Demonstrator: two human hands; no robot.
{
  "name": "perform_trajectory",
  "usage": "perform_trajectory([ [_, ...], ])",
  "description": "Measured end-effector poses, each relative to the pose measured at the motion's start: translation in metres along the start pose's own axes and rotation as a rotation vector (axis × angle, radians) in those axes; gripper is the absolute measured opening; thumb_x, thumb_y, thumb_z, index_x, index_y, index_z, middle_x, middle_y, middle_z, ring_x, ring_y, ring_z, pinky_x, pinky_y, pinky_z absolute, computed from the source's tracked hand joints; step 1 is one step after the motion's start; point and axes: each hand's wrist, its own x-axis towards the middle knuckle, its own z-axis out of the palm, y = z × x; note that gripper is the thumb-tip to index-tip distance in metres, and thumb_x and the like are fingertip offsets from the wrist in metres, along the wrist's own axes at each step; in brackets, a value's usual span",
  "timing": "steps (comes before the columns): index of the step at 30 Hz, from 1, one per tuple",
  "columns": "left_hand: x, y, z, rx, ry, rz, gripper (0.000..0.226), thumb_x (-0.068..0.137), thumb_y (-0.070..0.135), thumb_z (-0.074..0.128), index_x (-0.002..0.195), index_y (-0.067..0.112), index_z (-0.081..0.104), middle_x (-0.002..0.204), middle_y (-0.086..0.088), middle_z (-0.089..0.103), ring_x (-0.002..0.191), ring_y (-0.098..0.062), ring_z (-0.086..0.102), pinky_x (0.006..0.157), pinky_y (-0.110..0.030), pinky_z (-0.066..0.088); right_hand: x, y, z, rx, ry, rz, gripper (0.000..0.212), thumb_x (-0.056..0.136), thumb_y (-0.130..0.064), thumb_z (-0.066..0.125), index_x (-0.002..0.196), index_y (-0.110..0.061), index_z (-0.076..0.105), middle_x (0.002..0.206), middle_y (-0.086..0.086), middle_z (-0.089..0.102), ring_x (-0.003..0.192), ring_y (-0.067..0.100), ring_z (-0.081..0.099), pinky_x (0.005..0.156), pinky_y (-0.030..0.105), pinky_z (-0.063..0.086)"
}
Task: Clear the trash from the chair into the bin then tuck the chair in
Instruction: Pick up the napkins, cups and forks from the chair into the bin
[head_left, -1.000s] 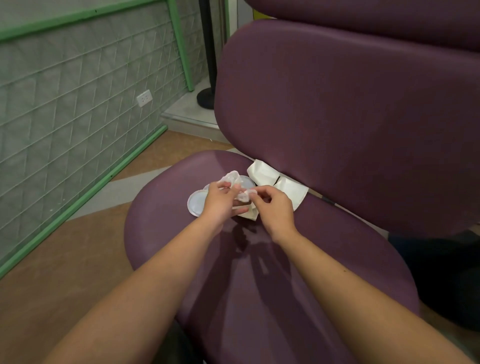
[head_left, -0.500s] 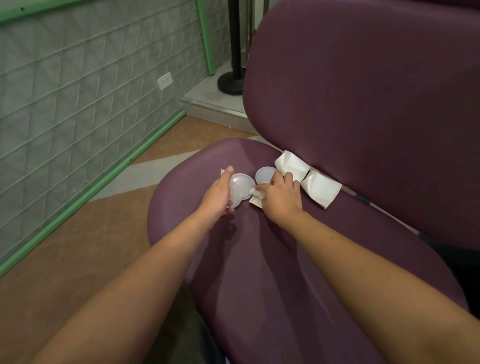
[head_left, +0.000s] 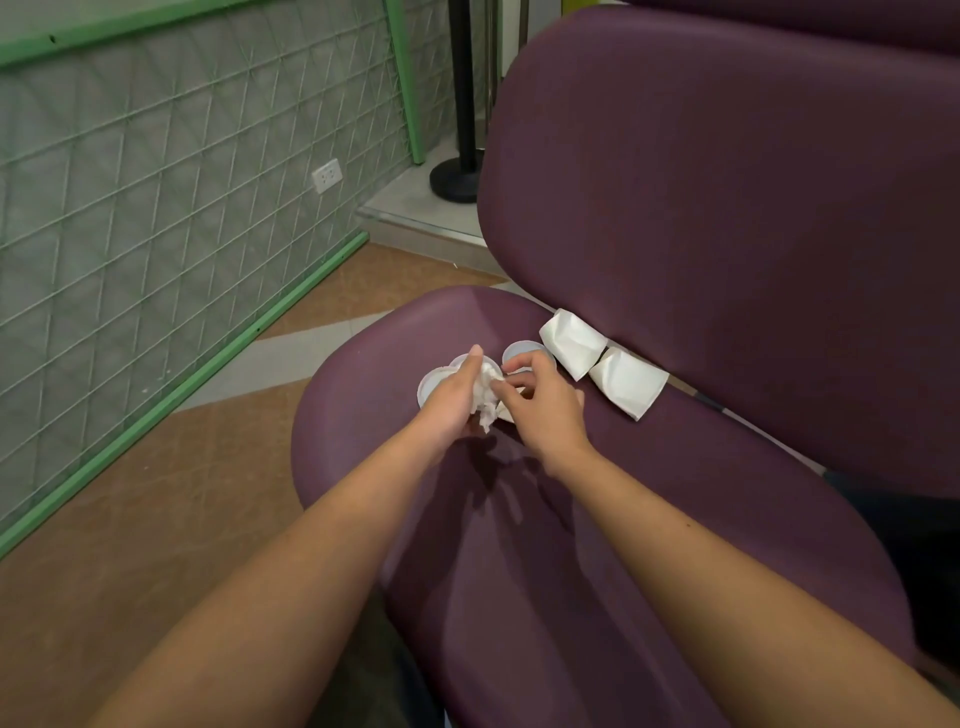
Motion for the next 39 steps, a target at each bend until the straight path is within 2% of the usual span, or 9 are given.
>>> perform_trajectory([
  [3, -0.004, 0.0, 0.004, 0.139, -0.05, 0.03, 0.071, 0.091, 0.068, 0.03, 0.083, 0.004, 0.06, 0.063, -0.015, 0.05, 0.056, -0.021, 0.049, 0.06, -0.031, 0.039, -0.005, -0.002, 0.004, -0.028, 0.056, -0.019, 0.011, 0.086, -0.04, 0.067, 0.09, -0.03, 0.067, 0.091, -0.016, 0.069, 0.098, 0.009, 0.056, 0.095, 0.032, 0.03],
  [8, -0.003, -0.001, -0.011, 0.087, 0.092, 0.05, 0.038, 0.1, 0.029, 0.036, 0.081, 0.015, 0.066, 0.079, -0.009, 0.063, 0.068, -0.023, 0.051, 0.067, -0.034, 0.039, -0.006, -0.012, 0.016, -0.121, 0.044, -0.037, 0.016, 0.087, -0.039, 0.065, 0.098, -0.033, 0.075, 0.098, -0.008, 0.058, 0.107, 0.016, 0.043, 0.095, 0.03, 0.035],
  [13, -0.001, -0.006, -0.043, 0.156, 0.222, 0.114, 0.034, 0.104, 0.032, 0.034, 0.111, 0.019, 0.064, 0.109, -0.008, 0.065, 0.097, -0.026, 0.061, 0.083, -0.035, 0.048, 0.001, -0.018, 0.033, -0.228, 0.046, -0.054, 0.018, 0.09, -0.028, 0.057, 0.103, -0.03, 0.07, 0.106, -0.007, 0.062, 0.109, 0.019, 0.046, 0.094, 0.033, 0.03],
  [17, -0.008, -0.01, -0.065, 0.265, 0.26, 0.113, 0.041, 0.101, 0.045, 0.042, 0.088, 0.015, 0.066, 0.066, -0.005, 0.06, 0.054, -0.014, 0.053, 0.042, -0.016, 0.04, 0.013, -0.013, 0.049, -0.471, -0.047, -0.069, 0.041, 0.089, -0.036, 0.059, 0.129, -0.028, 0.057, 0.126, -0.001, 0.055, 0.118, 0.023, 0.042, 0.099, 0.036, 0.028],
  [20, -0.006, -0.02, -0.077, 0.168, 0.247, 0.104, 0.022, 0.093, 0.027, 0.06, 0.075, 0.014, 0.06, 0.069, -0.011, 0.05, 0.055, -0.017, 0.042, 0.048, -0.024, 0.036, 0.022, -0.013, 0.063, -0.59, -0.103, -0.037, 0.066, 0.085, -0.052, 0.06, 0.141, -0.021, 0.043, 0.136, 0.005, 0.041, 0.123, 0.027, 0.037, 0.102, 0.037, 0.029],
  [24, -0.004, -0.022, -0.086, 0.064, 0.318, 0.017, 0.017, 0.095, 0.019, 0.051, 0.102, 0.02, 0.066, 0.071, -0.004, 0.049, 0.052, -0.016, 0.042, 0.052, -0.026, 0.036, 0.027, -0.008, 0.072, -0.672, -0.104, -0.029, 0.068, 0.081, -0.056, 0.063, 0.137, -0.02, 0.045, 0.138, 0.006, 0.035, 0.124, 0.027, 0.035, 0.103, 0.036, 0.029],
  [30, -0.01, -0.019, -0.079, -0.066, 0.317, -0.028, 0.03, 0.105, 0.032, 0.032, 0.105, 0.011, 0.053, 0.089, -0.007, 0.061, 0.053, -0.018, 0.054, 0.038, -0.018, 0.041, 0.012, -0.007, 0.062, -0.313, -0.06, -0.025, 0.048, 0.082, -0.024, 0.072, 0.123, -0.019, 0.048, 0.114, 0.006, 0.058, 0.107, 0.026, 0.053, 0.091, 0.04, 0.045],
  [34, -0.026, -0.013, -0.056, 0.166, 0.289, 0.052, 0.035, 0.105, 0.04, 0.026, 0.098, 0.015, 0.05, 0.075, -0.001, 0.061, 0.042, -0.012, 0.041, 0.036, -0.016, 0.029, -0.01, -0.004, 0.034, -0.039, -0.005, 0.039, 0.023, 0.092, -0.016, 0.058, 0.114, -0.018, 0.051, 0.082, -0.007, 0.058, 0.081, 0.018, 0.061, 0.076, 0.036, 0.05],
  [39, -0.04, -0.001, -0.002, 0.306, 0.151, 0.155, 0.037, 0.104, 0.04, 0.03, 0.083, 0.019, 0.051, 0.068, 0.0, 0.046, 0.052, -0.013, 0.04, 0.05, -0.028, 0.03, -0.045, 0.014, -0.029, 0.124, 0.174, 0.121, 0.018, 0.088, -0.016, 0.06, 0.104, -0.023, 0.054, 0.084, -0.015, 0.061, 0.083, 0.012, 0.061, 0.075, 0.032, 0.049],
])
